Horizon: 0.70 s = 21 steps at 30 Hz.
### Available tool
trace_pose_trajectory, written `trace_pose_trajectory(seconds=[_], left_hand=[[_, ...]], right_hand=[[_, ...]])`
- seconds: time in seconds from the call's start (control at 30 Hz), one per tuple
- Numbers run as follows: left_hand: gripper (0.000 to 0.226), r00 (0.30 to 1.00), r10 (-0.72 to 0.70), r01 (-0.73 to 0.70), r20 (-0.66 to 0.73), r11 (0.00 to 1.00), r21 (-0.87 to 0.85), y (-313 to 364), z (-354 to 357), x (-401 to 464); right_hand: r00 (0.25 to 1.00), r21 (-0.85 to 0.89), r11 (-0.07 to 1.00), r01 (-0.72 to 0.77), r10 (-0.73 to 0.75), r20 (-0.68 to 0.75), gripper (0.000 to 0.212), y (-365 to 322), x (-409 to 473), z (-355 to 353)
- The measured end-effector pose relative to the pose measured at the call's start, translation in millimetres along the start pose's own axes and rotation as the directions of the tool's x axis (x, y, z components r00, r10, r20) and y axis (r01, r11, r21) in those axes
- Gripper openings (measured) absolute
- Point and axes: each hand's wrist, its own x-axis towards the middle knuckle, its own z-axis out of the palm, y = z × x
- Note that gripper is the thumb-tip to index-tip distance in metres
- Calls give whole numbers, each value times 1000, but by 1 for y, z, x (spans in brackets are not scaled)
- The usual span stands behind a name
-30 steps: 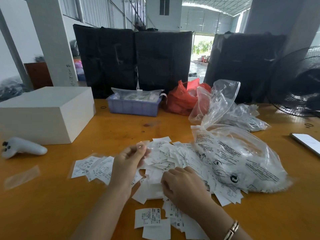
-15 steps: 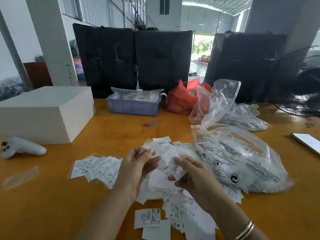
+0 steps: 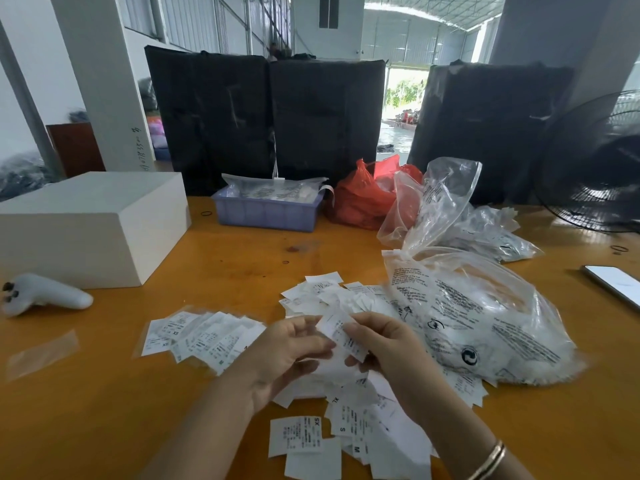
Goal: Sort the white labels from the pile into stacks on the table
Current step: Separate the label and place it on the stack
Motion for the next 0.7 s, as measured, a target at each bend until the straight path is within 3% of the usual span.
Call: trace_pose_trajectory(seconds=[0.07,0.17,0.23,0.27,0.4,0.5,0.7], left_hand=[[19,1000,0,-1,-25,1000,-15,-1,0,0],[23,999,25,-27,-44,998,-56,-1,0,1],[15,997,47,-51,-65,996,-68,-2,1,2],[6,996,52,-58,-76,995,-77,-2,3,2],[23,992,89,-97,-88,991,-90,-3,5,2],[18,986,149,-158,-73,976,-152,-3,5,1],[29,970,230,-238,-74,962,-131,-1,3,0]], right_hand=[[997,103,994,32,-24,-76,9,1,1,-2],[984,304,948,94,-41,-175,1,1,3,-8],[971,372,918,136,-49,-235,9,-1,5,-10],[964,369,917,149,-51,-262,13,-1,5,-10],[950,320,935,151,-47,-310,18,3,7,-9],[949,321,933,166,-63,-310,18,4,7,-10],[937,-31,966,255,-255,-238,47,5,3,-7]])
